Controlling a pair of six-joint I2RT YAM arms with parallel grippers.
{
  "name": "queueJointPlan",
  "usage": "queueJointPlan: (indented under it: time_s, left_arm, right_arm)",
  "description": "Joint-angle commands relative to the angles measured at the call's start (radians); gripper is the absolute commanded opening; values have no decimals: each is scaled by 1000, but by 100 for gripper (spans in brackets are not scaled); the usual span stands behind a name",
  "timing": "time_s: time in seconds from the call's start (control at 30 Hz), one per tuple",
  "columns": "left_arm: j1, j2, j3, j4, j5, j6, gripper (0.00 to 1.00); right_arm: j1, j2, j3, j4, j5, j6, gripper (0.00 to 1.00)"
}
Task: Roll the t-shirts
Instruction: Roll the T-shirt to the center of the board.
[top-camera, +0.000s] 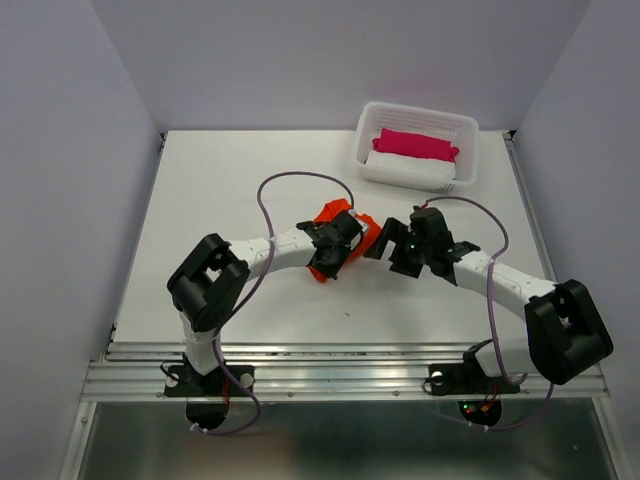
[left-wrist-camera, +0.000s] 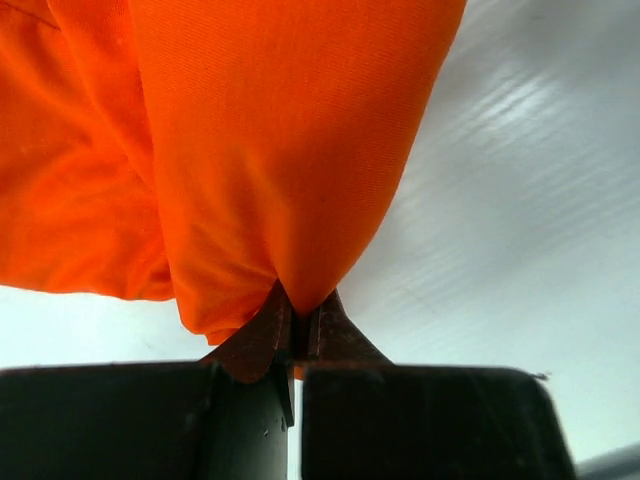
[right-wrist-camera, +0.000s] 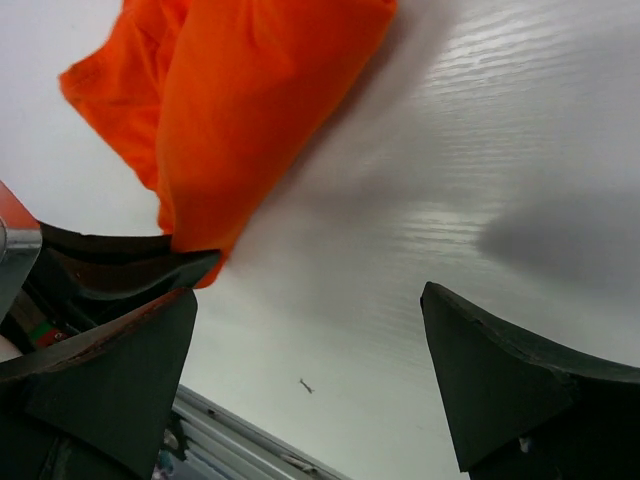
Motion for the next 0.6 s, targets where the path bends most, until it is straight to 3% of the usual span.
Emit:
queueJointPlan:
  time_s: [0.0, 0.3, 0.57]
  left_arm:
    - [26, -68, 19, 31, 229, 16, 0]
    - [86, -108, -16, 65, 418, 21, 0]
    - [100, -108, -18, 66, 447, 21, 0]
  right_arm:
    - [-7, 3, -85, 306, -127, 128, 100]
    - [-7, 123, -124, 506, -72, 239, 99]
    - [-7, 240, -104, 624, -69, 307, 87]
